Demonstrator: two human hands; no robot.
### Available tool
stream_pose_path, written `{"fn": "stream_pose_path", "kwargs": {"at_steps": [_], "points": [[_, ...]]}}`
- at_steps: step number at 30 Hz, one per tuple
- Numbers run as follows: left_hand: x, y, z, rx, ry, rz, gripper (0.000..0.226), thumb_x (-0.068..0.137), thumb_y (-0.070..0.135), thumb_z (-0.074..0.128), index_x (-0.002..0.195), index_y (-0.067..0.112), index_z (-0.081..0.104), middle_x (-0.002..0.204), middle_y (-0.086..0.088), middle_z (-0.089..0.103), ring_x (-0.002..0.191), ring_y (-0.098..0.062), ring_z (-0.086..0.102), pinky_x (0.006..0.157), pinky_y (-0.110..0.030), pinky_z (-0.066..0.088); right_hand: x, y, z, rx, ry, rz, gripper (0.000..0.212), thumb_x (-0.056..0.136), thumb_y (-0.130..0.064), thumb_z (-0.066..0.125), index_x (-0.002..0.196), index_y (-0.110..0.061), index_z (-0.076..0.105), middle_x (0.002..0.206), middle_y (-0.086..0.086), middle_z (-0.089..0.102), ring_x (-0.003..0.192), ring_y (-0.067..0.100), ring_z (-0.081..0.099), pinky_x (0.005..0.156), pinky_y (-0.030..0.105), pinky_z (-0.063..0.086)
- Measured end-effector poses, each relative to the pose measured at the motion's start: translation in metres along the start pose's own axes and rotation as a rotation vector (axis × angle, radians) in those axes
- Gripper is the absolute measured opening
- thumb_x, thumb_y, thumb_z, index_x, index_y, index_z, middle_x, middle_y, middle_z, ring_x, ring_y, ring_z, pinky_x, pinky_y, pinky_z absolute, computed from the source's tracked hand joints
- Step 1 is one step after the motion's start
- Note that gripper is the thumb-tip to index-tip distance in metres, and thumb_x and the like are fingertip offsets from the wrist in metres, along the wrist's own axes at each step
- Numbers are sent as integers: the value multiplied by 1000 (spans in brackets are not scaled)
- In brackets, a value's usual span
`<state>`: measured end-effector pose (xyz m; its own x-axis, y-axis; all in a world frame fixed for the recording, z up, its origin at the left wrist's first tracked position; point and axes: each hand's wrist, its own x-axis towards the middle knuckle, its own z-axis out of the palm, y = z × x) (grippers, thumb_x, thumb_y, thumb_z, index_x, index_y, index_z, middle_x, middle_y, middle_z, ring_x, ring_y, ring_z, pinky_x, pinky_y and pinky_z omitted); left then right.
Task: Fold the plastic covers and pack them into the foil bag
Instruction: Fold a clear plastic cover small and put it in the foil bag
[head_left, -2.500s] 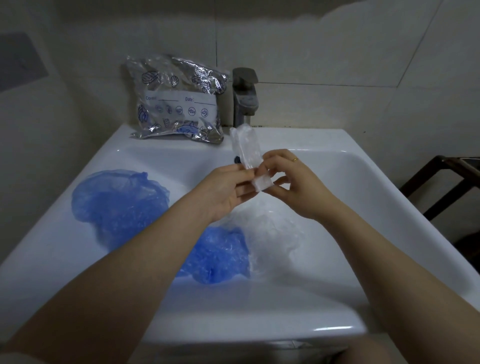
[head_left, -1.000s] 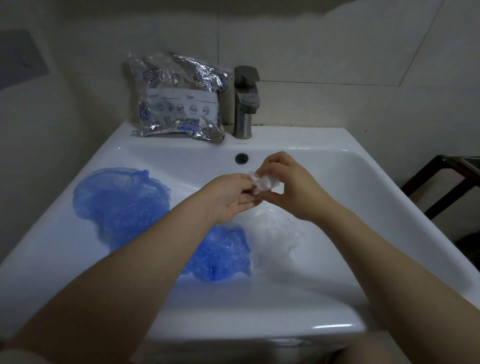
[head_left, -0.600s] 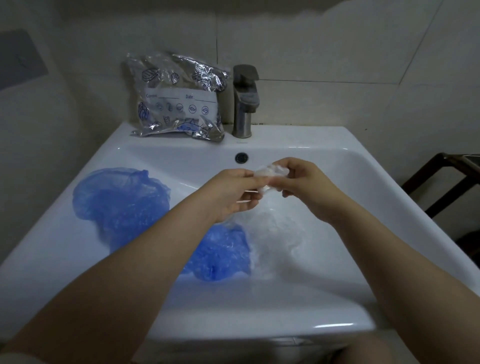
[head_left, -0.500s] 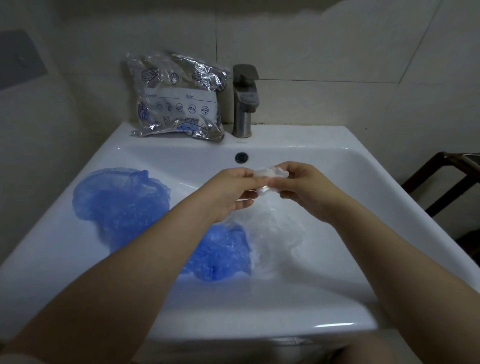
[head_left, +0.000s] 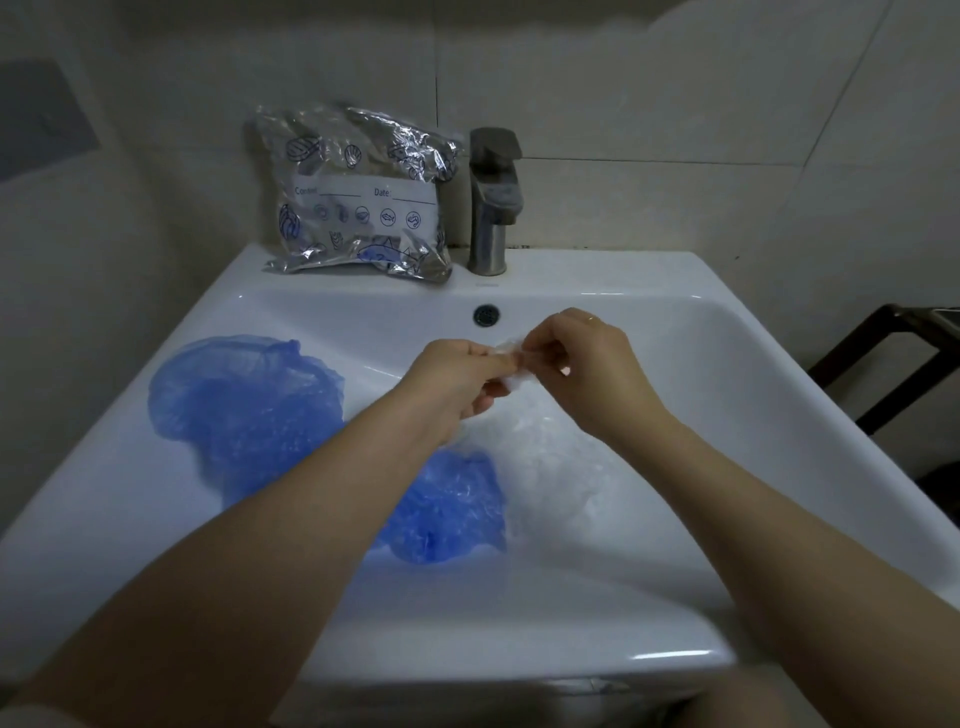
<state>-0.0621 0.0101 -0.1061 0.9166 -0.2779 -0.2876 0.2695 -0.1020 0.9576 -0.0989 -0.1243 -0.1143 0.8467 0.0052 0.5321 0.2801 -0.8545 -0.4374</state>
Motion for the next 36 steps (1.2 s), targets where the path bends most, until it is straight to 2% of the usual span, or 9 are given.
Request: {"fn": "stream_pose_path", "kwargs": {"at_steps": [2,6,12,19,21,24,31,32,36], "points": [[1,2,-2,-53,4,32,13,83,18,69,80,13,57,73,-2,64,66,-9,59,67,-18,46,-2,-1,2,-103,-30,-117,12,84,-6,63,96,-3,65,99,12,59,80,26,59,73,30,48],[-1,8,-4,-170,-53,68,6,87,13,63,85,8,60,80,-5,68,73,-10,65,69,-18,55,-3,-6,-1,-205,8,-233,25,77,-17,74,94,-2,65,96,13,59,72,23,59,63,26,46],[-10,17,0,-174,-148,76,26,93,15,50,74,12,67,70,0,72,83,-15,66,86,-27,49,1,-4,-5,-288,91,-331,16,74,-4,66,86,4,61,84,19,60,68,33,59,51,34,51],[-9,39,-5,-93,-35,147,17,89,15,56,102,9,65,103,-7,66,98,-18,62,80,-26,49,19,-13,-13,4,139,-84,10,87,-8,62,92,-3,55,83,8,60,72,24,54,65,33,46],[-7,51,-11,-99,-49,185,13,89,11,56,97,8,65,98,-7,68,91,-18,67,77,-25,52,34,-19,-19,40,136,-41,10,87,-10,62,91,-4,55,78,2,56,69,19,49,62,28,39],[4,71,-26,-76,43,313,14,89,6,55,79,11,64,79,-6,68,64,-11,65,65,-22,52,61,-32,-35,-22,79,-85,13,85,-8,62,95,-2,56,85,11,62,77,27,55,67,34,42],[52,130,-80,397,453,706,27,90,4,45,79,21,61,76,-2,62,46,4,55,42,-14,41,127,-59,-46,-91,67,-125,20,84,-5,52,103,-5,58,95,13,65,90,32,54,63,27,27],[59,139,-88,501,504,740,23,90,4,45,88,17,64,82,-4,63,52,2,58,45,-14,42,139,-62,-43,-90,60,-117,20,84,-5,51,103,-6,58,94,10,64,90,30,54,64,28,29],[97,157,-117,1042,489,824,35,89,3,49,123,9,57,135,-11,46,113,-28,52,92,-28,39,180,-70,-36,-103,47,-88,20,84,-6,51,102,-4,59,94,9,61,84,22,49,61,20,26]]}}
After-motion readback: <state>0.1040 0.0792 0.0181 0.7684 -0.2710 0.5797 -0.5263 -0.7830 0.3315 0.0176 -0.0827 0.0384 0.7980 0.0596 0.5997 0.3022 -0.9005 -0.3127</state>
